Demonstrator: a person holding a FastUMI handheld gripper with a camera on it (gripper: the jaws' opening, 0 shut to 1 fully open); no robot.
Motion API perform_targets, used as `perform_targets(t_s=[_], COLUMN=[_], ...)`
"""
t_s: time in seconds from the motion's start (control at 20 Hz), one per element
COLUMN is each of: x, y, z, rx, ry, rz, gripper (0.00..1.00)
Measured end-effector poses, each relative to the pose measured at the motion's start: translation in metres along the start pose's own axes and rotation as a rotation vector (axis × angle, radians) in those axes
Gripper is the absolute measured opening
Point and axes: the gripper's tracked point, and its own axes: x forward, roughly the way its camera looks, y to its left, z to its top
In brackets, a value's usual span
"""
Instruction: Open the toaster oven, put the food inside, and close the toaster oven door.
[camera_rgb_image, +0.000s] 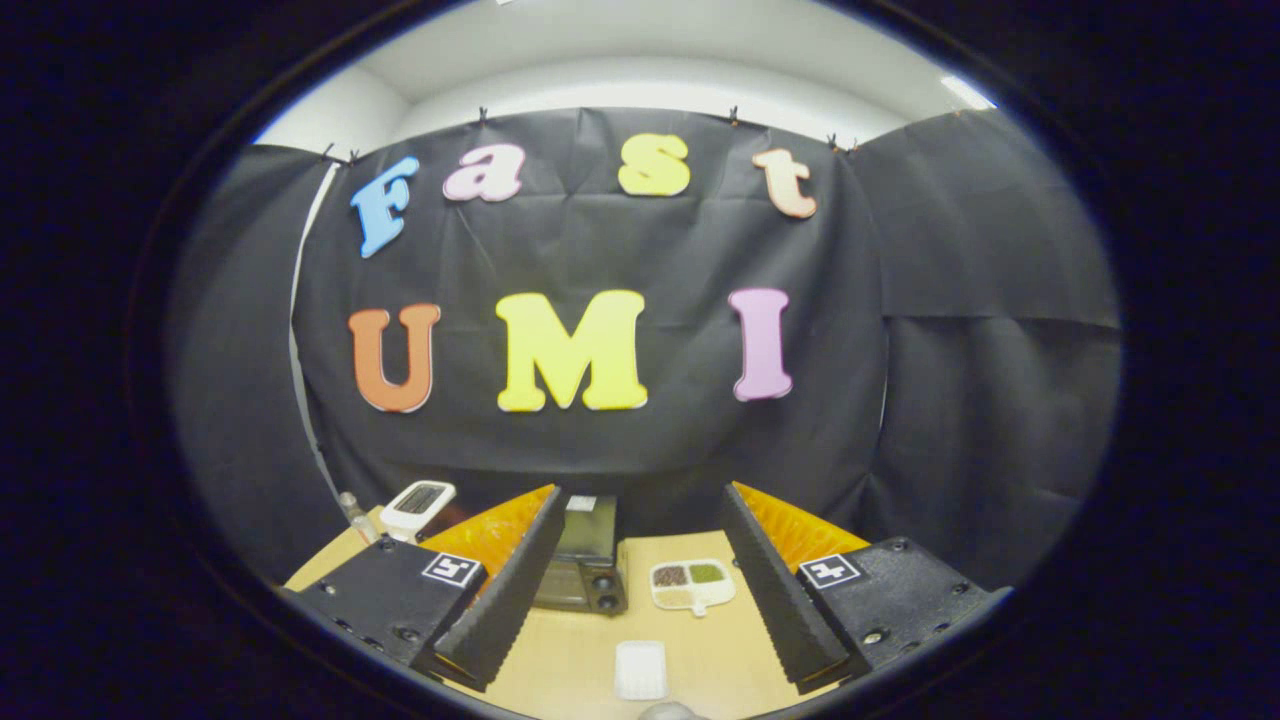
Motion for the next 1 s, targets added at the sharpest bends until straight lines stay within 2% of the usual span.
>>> perform_targets(t_s=[0.2, 0.5, 1.0], x=[-0.034, -0.055, -0.067], y=[-0.038, -0.077, -0.124], z=[0.018, -0.001, -0.030], rx=[-0.046, 0.000, 0.050], ry=[-0.055, -0.037, -0.017], rz=[0.024, 0.056, 0.014], gripper=[1.00, 1.00, 1.00])
